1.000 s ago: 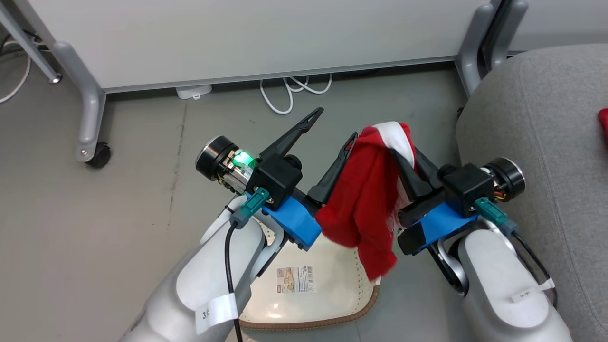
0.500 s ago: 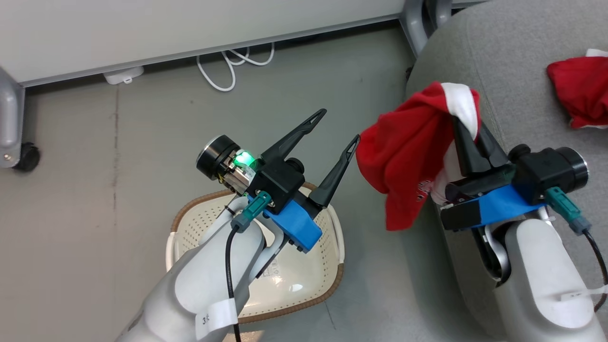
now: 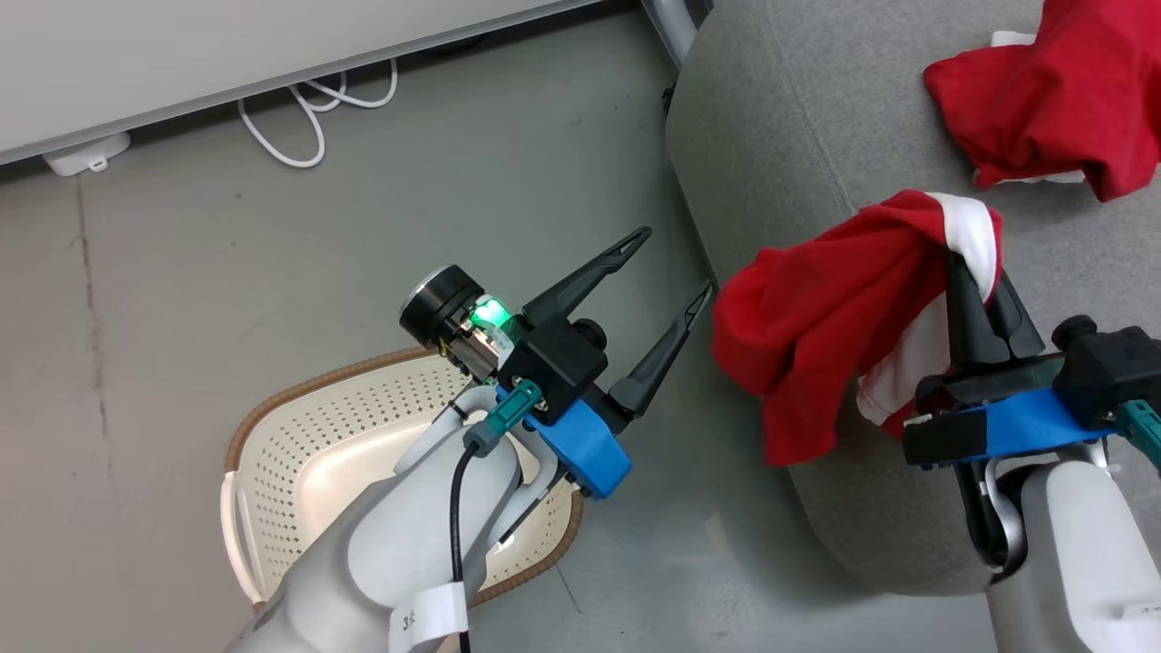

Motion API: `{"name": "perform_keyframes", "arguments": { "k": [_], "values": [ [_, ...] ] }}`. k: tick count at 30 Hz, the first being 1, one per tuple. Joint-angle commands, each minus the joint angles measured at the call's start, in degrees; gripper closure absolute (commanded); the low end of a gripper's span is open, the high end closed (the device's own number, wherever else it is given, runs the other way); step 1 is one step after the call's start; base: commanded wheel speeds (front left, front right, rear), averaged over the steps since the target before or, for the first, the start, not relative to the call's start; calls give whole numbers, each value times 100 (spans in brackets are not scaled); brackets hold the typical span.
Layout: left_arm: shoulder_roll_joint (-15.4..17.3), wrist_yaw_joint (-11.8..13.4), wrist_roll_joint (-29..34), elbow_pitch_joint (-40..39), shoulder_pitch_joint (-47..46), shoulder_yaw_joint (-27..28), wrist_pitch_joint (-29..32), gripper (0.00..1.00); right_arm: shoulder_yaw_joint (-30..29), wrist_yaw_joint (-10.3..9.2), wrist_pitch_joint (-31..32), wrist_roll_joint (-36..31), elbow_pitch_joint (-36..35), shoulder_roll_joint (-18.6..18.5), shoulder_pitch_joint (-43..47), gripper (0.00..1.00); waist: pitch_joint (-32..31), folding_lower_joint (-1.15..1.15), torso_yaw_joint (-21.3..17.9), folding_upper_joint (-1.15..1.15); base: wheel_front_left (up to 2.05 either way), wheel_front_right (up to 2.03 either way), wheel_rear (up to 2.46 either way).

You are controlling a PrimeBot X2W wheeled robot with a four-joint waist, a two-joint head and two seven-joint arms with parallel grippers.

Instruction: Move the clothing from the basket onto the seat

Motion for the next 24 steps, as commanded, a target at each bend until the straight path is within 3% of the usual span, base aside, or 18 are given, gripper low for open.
{"name": "perform_keyframes", "arguments": {
  "k": [1, 12, 24],
  "values": [
    [30, -10, -31, -10, -55, -14, -15, 0, -42, 1, -22, 31, -33, 41, 96, 100, -6, 0, -74, 0, 0, 0, 0],
    [79, -10, -74, -64, -96, -89, -15, 0, -181, 1, -22, 50, -102, 104, 204, 100, -12, 0, -81, 0, 0, 0, 0],
    [198, -10, 73, -153, -250, 30, -15, 0, -108, 1, -22, 80, -616, -98, -835, 100, 432, 0, -58, 0, 0, 0, 0]
  ]
}}
